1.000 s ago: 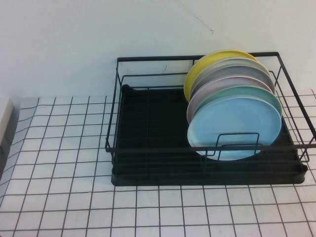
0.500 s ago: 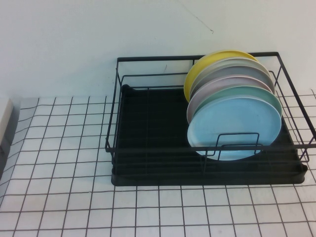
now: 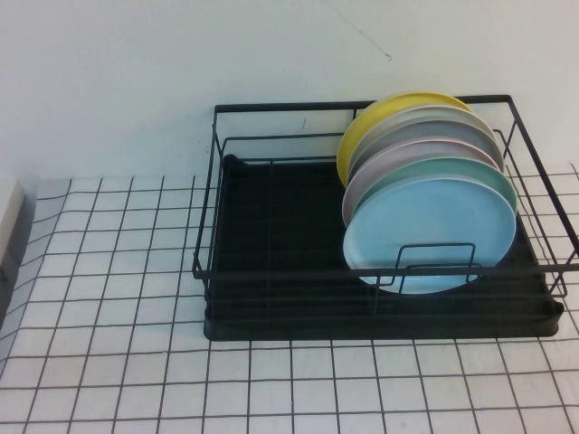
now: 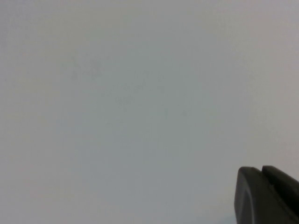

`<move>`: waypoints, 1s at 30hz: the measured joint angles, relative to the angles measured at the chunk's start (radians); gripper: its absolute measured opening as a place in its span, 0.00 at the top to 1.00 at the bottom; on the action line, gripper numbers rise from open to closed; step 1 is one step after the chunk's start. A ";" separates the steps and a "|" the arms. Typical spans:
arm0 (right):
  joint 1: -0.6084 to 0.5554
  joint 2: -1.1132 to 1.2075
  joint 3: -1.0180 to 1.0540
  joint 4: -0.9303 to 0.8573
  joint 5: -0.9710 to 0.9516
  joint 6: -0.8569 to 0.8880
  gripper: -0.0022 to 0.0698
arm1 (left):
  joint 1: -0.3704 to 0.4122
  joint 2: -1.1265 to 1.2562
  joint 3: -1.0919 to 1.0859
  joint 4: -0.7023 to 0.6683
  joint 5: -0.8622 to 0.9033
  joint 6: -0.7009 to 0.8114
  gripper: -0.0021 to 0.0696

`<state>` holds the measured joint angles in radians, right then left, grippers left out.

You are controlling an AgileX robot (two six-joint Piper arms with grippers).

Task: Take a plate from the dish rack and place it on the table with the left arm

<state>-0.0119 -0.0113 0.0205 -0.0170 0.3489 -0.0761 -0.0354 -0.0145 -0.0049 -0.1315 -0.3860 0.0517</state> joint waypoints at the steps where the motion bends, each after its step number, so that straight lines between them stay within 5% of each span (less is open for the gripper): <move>1: 0.000 0.000 0.000 0.000 0.000 0.000 0.97 | 0.000 0.000 -0.029 0.000 0.076 -0.002 0.98; 10: 0.000 0.000 0.000 0.000 0.000 0.000 0.97 | 0.000 0.245 -0.516 -0.009 0.701 0.001 0.98; 16: 0.000 0.000 0.000 0.000 0.000 0.000 0.97 | 0.000 0.510 -0.742 -0.060 0.977 0.131 0.98; 24: 0.000 0.000 0.000 0.000 0.000 0.000 0.97 | -0.006 0.859 -0.890 -0.490 1.059 0.617 0.98; 30: 0.000 0.000 0.000 0.000 0.000 0.000 0.97 | -0.115 1.095 -0.992 -0.773 1.039 0.966 0.98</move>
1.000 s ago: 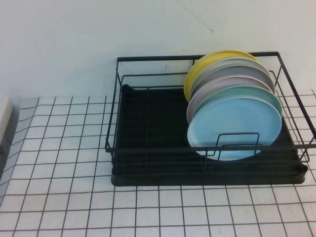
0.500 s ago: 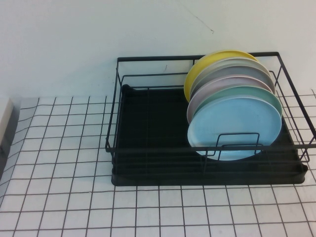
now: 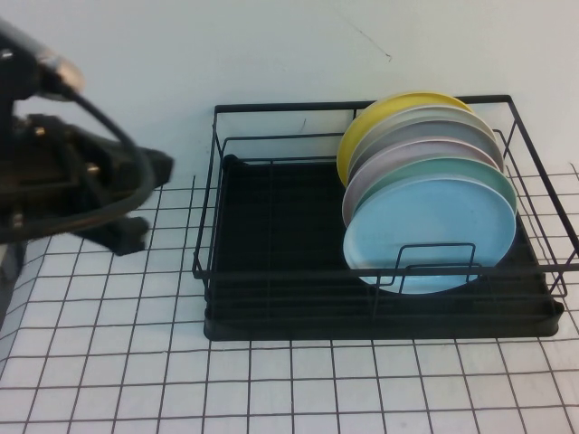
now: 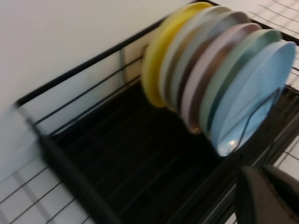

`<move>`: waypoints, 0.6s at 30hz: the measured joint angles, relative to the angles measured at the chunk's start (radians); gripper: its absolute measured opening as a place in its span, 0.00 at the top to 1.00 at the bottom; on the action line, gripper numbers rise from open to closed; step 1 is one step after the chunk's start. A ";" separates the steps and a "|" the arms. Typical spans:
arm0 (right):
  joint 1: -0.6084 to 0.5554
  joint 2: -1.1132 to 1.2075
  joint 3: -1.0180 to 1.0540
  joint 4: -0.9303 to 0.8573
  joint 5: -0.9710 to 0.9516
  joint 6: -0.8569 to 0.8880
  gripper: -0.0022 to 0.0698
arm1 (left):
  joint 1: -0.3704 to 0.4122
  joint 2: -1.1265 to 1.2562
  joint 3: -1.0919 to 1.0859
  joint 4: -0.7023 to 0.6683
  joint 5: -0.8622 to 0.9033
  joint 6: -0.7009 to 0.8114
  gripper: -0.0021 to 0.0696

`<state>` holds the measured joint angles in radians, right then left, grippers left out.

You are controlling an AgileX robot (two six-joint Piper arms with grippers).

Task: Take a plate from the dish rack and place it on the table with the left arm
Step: Grasp the plate from the shelf

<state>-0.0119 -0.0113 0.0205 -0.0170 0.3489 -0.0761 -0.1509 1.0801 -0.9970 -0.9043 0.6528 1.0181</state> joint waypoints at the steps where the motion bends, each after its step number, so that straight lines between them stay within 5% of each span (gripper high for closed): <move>1: 0.000 0.000 0.000 0.000 0.000 0.000 0.97 | -0.024 0.038 -0.016 -0.012 -0.005 0.026 0.98; 11: 0.000 0.000 0.000 0.000 0.000 0.000 0.97 | -0.291 0.390 -0.202 -0.034 -0.124 0.198 0.95; 13: 0.000 0.000 0.000 0.000 0.000 0.000 0.97 | -0.320 0.438 -0.228 -0.035 -0.144 0.228 0.88; 18: 0.000 0.000 0.000 0.000 0.000 0.000 0.97 | -0.386 0.554 -0.268 -0.040 -0.201 0.318 0.50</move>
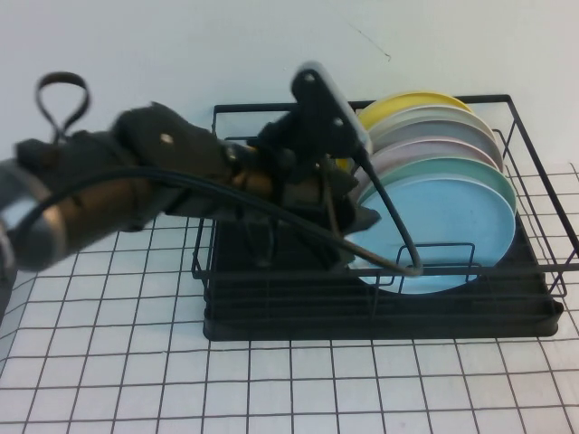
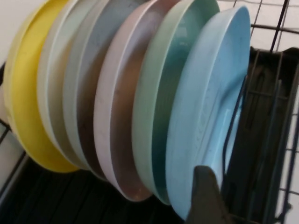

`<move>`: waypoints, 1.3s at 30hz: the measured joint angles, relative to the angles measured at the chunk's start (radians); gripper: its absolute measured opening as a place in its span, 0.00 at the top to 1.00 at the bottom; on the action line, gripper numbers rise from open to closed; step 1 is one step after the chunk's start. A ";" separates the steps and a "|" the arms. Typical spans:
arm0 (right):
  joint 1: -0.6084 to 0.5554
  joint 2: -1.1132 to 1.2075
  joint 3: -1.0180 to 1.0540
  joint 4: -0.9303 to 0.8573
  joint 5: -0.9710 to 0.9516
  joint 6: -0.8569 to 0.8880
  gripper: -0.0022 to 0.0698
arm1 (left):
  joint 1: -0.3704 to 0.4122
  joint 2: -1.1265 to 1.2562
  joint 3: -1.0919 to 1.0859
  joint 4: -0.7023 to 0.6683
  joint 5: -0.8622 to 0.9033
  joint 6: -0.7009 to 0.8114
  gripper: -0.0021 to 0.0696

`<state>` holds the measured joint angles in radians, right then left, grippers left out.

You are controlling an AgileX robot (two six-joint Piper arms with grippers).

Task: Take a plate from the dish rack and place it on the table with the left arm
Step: Grasp the plate from the shelf

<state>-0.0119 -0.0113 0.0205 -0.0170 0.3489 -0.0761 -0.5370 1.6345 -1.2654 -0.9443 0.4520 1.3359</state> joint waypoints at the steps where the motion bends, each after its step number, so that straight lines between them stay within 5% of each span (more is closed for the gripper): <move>1: 0.000 0.000 0.000 0.000 0.000 0.000 0.97 | -0.008 0.017 -0.003 0.000 -0.015 0.020 0.45; 4: 0.000 0.000 0.000 0.000 0.000 0.000 0.97 | -0.043 0.063 -0.009 -0.005 -0.084 0.091 0.39; 18: 0.000 0.000 0.000 0.000 0.000 0.000 0.97 | -0.088 0.178 -0.017 -0.022 -0.355 0.200 0.55; 27: 0.000 0.000 0.000 0.000 0.000 0.000 0.97 | -0.090 0.193 -0.017 -0.037 -0.379 0.202 0.88; 39: 0.000 0.000 0.000 0.000 0.000 0.000 0.97 | -0.105 0.157 -0.017 -0.083 -0.452 0.220 0.93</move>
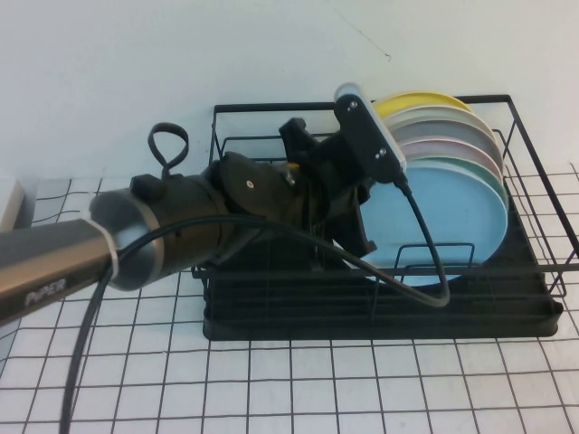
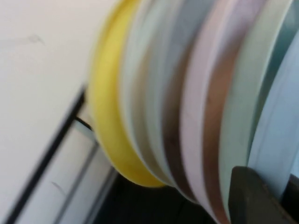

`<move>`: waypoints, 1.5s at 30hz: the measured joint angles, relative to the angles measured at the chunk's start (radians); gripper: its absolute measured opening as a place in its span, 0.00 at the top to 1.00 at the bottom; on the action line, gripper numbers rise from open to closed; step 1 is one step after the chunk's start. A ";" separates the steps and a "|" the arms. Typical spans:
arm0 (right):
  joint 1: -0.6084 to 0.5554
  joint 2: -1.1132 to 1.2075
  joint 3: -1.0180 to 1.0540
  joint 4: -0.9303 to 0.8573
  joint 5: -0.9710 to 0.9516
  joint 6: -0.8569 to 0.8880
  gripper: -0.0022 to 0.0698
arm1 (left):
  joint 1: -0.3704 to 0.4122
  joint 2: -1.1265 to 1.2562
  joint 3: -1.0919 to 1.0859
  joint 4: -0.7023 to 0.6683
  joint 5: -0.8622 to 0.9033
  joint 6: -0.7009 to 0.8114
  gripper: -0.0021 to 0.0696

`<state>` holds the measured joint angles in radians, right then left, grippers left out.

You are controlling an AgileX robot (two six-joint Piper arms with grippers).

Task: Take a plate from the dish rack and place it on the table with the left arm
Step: Grasp the plate from the shelf, then place the plate from the table

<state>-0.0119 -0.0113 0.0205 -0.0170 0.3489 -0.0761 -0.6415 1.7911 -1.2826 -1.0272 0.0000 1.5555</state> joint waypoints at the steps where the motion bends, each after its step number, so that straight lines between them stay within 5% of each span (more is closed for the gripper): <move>1: 0.000 0.000 0.000 0.000 0.000 0.000 0.97 | -0.002 -0.012 0.000 -0.005 0.000 0.004 0.93; 14: 0.000 0.000 0.000 0.000 0.000 0.000 0.97 | -0.002 -0.162 -0.049 -0.148 -0.066 0.023 0.96; 21: 0.000 0.000 0.000 0.000 0.000 0.000 0.97 | -0.002 -0.262 -0.077 -0.407 -0.120 0.084 0.97; 26: 0.000 0.000 0.000 0.000 0.000 0.000 0.97 | -0.002 -0.341 -0.085 -0.664 -0.227 0.395 0.97; 34: 0.000 0.000 0.000 0.000 0.000 0.000 0.97 | 0.000 -0.397 -0.086 -0.748 -0.702 0.682 0.97; 38: 0.000 0.000 0.000 0.000 0.000 0.000 0.97 | 0.002 -0.436 -0.086 -0.750 -0.624 0.637 0.97; 45: 0.000 0.000 0.000 0.000 0.000 0.000 0.97 | 0.002 -0.488 -0.088 -0.737 -0.145 0.308 0.97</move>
<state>-0.0119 -0.0113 0.0205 -0.0170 0.3489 -0.0761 -0.6394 1.3026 -1.3705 -1.7645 -0.1450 1.8633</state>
